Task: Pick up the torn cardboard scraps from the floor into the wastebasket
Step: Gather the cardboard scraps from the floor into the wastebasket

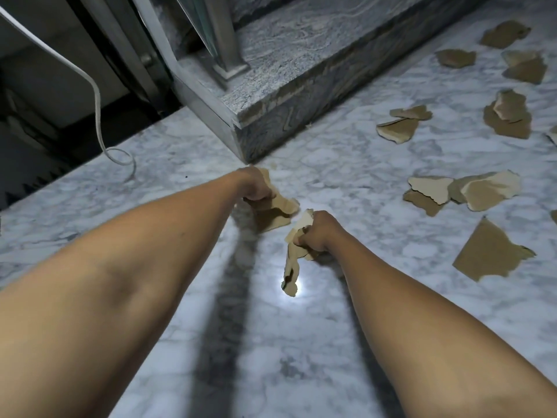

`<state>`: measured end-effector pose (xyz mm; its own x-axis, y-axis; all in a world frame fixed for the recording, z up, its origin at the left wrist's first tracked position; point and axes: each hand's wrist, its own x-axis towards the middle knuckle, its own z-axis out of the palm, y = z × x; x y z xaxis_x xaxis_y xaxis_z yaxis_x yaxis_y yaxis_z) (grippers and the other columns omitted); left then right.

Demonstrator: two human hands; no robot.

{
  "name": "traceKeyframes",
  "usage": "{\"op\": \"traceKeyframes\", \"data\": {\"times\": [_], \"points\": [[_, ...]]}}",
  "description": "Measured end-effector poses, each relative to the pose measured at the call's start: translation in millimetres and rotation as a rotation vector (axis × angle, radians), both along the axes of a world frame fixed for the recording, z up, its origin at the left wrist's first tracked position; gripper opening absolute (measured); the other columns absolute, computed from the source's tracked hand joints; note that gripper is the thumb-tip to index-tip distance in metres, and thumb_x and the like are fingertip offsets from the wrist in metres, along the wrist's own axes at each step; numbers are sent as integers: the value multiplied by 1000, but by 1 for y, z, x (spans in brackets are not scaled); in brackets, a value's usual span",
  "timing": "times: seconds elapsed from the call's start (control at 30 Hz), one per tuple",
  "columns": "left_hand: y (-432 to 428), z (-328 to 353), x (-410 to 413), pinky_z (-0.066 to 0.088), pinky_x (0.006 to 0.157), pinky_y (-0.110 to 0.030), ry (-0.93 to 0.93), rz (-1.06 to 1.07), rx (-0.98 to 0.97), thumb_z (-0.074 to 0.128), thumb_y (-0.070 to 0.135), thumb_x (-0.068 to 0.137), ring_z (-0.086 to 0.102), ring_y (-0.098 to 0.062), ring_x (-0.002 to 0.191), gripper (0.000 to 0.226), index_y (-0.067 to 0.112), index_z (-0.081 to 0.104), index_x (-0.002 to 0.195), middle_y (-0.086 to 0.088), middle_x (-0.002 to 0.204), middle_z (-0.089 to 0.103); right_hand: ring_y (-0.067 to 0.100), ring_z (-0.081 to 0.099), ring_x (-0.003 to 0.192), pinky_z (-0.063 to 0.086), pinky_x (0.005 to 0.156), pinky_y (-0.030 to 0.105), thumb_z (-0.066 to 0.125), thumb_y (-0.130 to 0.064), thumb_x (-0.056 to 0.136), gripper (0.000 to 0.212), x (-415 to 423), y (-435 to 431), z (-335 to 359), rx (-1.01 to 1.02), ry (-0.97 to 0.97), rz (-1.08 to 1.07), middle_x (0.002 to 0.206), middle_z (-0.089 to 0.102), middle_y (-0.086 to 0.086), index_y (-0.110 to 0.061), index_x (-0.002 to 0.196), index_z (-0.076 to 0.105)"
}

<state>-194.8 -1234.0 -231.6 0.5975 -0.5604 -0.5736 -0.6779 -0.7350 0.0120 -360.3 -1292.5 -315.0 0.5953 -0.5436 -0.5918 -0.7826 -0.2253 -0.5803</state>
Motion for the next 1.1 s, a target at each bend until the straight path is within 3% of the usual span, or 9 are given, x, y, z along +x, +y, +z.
{"op": "traceKeyframes", "data": {"times": [0.17,0.33,0.43,0.5,0.63,0.73,0.87,1.0,1.1], "points": [[12,-41,-13,37,102,-40,-43,80,-97,59,59,86,44,-35,125,75,4,44,135,-19,136,47,25,61,90,48,72,31,81,-27,75,39,-2,3,-3,-17,-30,-7,93,60,5,-12,98,53],[12,-60,-17,45,90,-38,13,236,-250,76,51,76,50,-33,120,85,-1,40,132,-18,130,54,22,60,87,48,66,29,78,-23,78,33,-12,2,-2,-50,-63,-15,94,61,3,-15,96,52],[8,-66,-20,47,90,-37,85,355,-262,83,47,71,52,-33,121,96,-4,34,136,-17,131,54,25,63,92,54,78,36,77,-28,76,36,-22,-16,-1,-99,70,42,99,63,5,-13,100,54],[2,-64,-23,48,91,-37,74,282,-258,80,44,75,54,-32,117,82,-2,44,131,-16,127,56,31,61,98,54,87,41,78,-36,72,41,-35,-42,8,-144,262,135,103,61,7,-12,96,53],[-13,-50,-45,47,78,-36,111,76,-233,74,40,82,57,-27,92,41,7,56,98,-11,102,64,35,61,98,50,94,47,77,-53,68,46,-95,-110,31,-166,609,263,106,64,8,-13,82,60],[-20,-41,-79,48,79,-36,206,25,-163,72,42,83,60,-27,92,38,9,61,96,-12,100,66,40,50,117,44,100,51,70,-50,76,56,-167,-146,40,-240,691,127,131,50,15,-13,116,59],[-51,-4,-145,52,88,-39,218,-60,-131,70,42,84,62,-27,99,41,9,62,108,-9,107,66,43,35,124,39,103,52,61,-51,85,72,-238,-160,46,-235,623,-40,140,27,15,-15,143,39],[-105,43,-200,49,76,-34,133,-249,-70,60,22,87,62,-25,96,25,6,63,107,-11,109,67,37,15,141,29,113,49,61,-37,88,54,-267,-140,38,-209,413,-159,157,6,6,-21,138,46],[-136,65,-230,48,85,-32,50,-341,-9,62,19,87,60,-23,101,26,9,67,110,-3,106,64,33,17,134,31,103,52,68,-25,77,53,-270,-138,32,-226,408,-214,148,11,2,-29,127,53]]}}
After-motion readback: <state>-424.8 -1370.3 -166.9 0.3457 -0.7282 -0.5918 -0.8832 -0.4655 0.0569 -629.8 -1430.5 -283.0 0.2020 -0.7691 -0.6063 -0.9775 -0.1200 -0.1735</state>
